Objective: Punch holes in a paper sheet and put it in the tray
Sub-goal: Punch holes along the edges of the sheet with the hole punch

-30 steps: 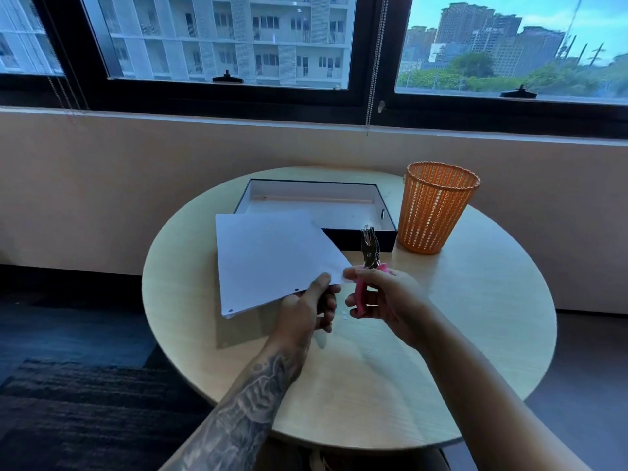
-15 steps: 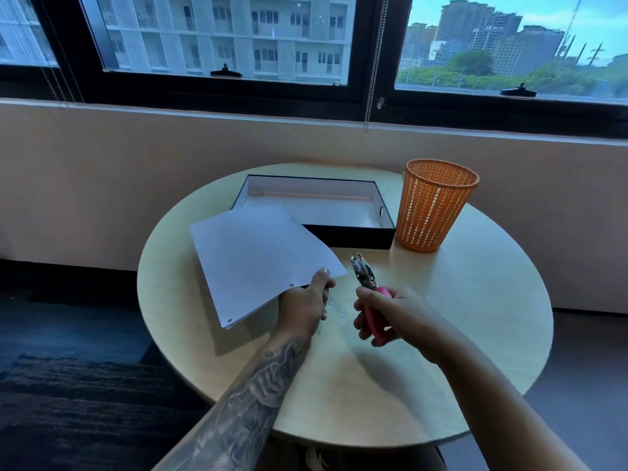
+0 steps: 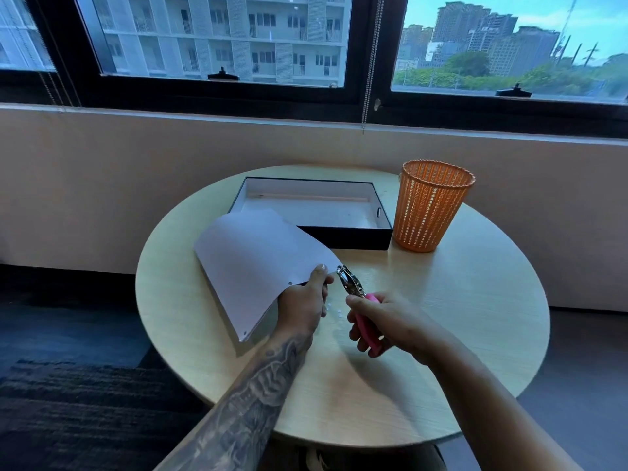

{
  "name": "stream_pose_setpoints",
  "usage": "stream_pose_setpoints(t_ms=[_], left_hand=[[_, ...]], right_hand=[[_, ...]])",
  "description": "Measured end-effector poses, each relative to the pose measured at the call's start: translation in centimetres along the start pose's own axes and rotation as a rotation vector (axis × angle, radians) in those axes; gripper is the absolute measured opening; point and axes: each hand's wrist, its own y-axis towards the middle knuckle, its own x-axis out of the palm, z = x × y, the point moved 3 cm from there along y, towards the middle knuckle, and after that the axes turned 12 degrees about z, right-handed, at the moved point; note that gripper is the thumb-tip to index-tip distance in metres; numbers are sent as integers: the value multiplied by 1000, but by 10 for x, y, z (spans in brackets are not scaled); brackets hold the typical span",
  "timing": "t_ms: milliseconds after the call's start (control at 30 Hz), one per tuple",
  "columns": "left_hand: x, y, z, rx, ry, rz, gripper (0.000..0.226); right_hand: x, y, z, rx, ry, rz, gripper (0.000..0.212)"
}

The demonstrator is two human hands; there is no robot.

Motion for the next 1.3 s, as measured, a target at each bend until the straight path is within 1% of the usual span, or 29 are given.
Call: stream_pose_setpoints(t_ms=[300,767,933,1100,1300], left_hand=[[0,-1,0,-25,-33,2,36],[2,2,3,-56,-99,5,34],[1,2,1,-58,-92,-1,33],[0,3,-3,-61,-75,1,34],[0,1,-4,-62,-76,-9,35]], right_hand=[[3,1,-1,8,-20,4,39],[6,3,-6,1,-13,3,46],[7,5,-6,1,-21,0,46],[8,7,-5,10,-23,6,41],[10,8,-3,13,-22,3,42]])
